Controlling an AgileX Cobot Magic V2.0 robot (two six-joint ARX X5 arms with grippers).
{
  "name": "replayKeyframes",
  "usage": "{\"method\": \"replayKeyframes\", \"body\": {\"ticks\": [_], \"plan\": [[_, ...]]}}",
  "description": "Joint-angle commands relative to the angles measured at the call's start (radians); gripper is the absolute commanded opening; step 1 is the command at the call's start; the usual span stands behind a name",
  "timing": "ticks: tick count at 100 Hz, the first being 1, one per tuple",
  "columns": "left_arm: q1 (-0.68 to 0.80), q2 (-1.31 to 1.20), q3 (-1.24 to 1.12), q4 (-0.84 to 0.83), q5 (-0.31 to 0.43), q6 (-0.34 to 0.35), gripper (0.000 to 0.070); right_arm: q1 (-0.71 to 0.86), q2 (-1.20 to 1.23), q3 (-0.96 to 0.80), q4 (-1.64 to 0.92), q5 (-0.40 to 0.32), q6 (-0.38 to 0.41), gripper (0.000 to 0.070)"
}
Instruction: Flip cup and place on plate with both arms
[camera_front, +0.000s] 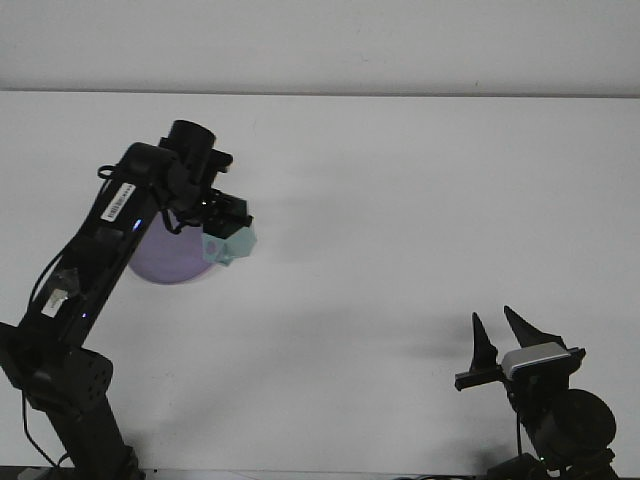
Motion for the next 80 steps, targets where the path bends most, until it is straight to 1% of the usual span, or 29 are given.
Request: {"method": "replayKeyframes", "body": {"ticks": [1,17,33,56,80], "plan": [[0.052,0.008,0.024,-0.018,-0.011,0.018,0.0012,0.002,0.004,0.001,0.007,0.000,0.011,0.0330],[0.195,0.008,0.024,-0.019,-0.022,0.018,0.0012,0.002,0.004,0.001,0.005,0.000,0.011,0.0330],[0.290,0.014,0.016,0.005,-0.021,0.017,0.0012,0.002,0.004,0.001,0.005,0.000,0.014,0.0330],[0.325,0.031,-0.042,0.094,-0.021,0.025,0.0012,0.002,0.004,0.001,0.004,0.000,0.014,0.0330],[0.320,0.153,-0.042,0.132,-0.016,0.023,0.0012,0.002,0.004,0.001,-0.003,0.000,0.014,0.0330]]}}
